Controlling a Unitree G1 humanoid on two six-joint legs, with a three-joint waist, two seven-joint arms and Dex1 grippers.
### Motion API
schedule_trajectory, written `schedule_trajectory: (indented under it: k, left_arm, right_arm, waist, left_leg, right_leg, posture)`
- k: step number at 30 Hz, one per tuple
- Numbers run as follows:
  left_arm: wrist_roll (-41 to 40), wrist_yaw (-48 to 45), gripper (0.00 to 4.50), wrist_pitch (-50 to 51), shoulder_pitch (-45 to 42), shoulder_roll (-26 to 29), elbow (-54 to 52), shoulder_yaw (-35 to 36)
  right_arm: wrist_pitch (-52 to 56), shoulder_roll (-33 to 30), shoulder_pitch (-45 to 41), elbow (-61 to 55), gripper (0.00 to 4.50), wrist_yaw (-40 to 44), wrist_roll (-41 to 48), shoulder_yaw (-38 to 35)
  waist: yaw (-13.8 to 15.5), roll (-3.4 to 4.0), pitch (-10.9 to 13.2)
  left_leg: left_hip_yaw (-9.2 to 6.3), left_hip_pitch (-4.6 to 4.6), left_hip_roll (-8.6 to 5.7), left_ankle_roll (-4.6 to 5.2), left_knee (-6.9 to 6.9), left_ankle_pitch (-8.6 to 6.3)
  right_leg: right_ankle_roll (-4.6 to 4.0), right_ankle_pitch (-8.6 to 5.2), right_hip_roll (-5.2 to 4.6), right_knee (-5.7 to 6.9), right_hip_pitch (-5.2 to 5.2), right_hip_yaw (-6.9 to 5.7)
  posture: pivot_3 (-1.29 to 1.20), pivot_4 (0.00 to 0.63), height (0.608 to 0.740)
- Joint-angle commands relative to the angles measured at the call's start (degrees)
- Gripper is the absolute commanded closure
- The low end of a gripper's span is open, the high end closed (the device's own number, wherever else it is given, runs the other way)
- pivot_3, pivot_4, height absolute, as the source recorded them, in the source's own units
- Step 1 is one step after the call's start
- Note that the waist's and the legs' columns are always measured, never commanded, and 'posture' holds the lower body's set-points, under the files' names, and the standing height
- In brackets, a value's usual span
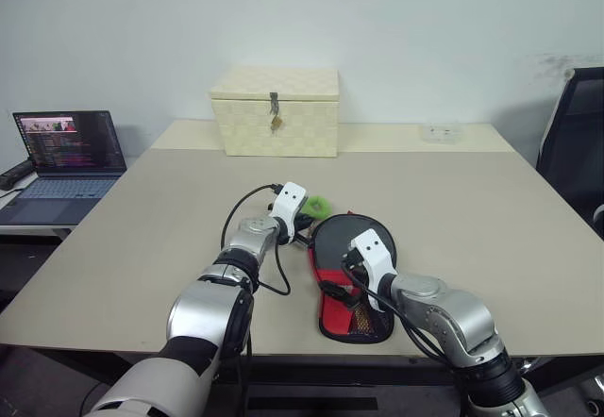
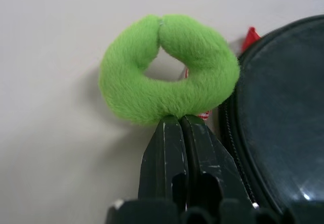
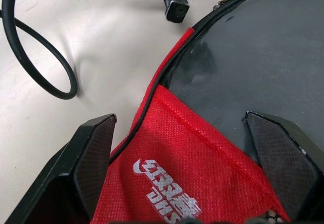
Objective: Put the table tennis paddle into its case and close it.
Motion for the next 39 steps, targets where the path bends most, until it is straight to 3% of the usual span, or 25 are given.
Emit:
schedule_trajectory:
  k: [1,12,20,39]
  left_arm:
    - [1.5,2.4,4.49,-1.9,-2.4,-1.2,-1.3,-1.3]
    - [6.9,7.9,4.49,-2.9,-6.1,-3.4,0.4,-4.9]
    - [14.2,9.3,4.49,-6.5,-7.6,-4.0,1.0,-11.3]
    - [26.7,15.1,4.49,-10.9,-10.6,-6.7,2.2,-21.9]
  right_arm:
    - [1.1,-0.2,1.8,0.4,0.0,1.0,-0.1,2.0]
    - [-0.5,-3.5,5.8,2.0,0.0,3.2,-3.0,6.2]
    - [-1.4,-6.6,8.3,1.4,0.0,5.6,-4.9,10.5]
    - [1.2,-6.2,14.0,-4.2,0.0,5.7,-7.2,14.1]
  waist:
    - [0.0,-0.01,0.0]
    - [0.0,-0.05,-0.1]
    - [0.1,-0.16,-0.4]
    - [0.1,-0.4,-0.7]
  left_leg:
    - [0.0,0.0,0.0,0.0,0.0,0.0]
    - [-0.01,0.22,-0.03,0.0,-0.01,0.0]
    - [0.0,0.45,-0.04,0.0,-0.02,-0.01]
    - [-0.06,0.67,-0.03,0.01,-0.17,-0.03]
  right_leg:
    - [0.0,0.0,0.0,0.0,0.0,0.0]
    - [0.06,-0.04,0.01,-0.05,0.26,-0.04]
    - [0.31,-0.18,0.0,-0.07,0.5,-0.02]
    - [0.36,-0.21,-0.01,-0.49,0.87,-0.1]
  posture:
    - [0.0,0.15,0.74]
    - [0.0,0.15,0.74]
    - [0.0,0.15,0.74]
    - [0.0,0.15,0.74]
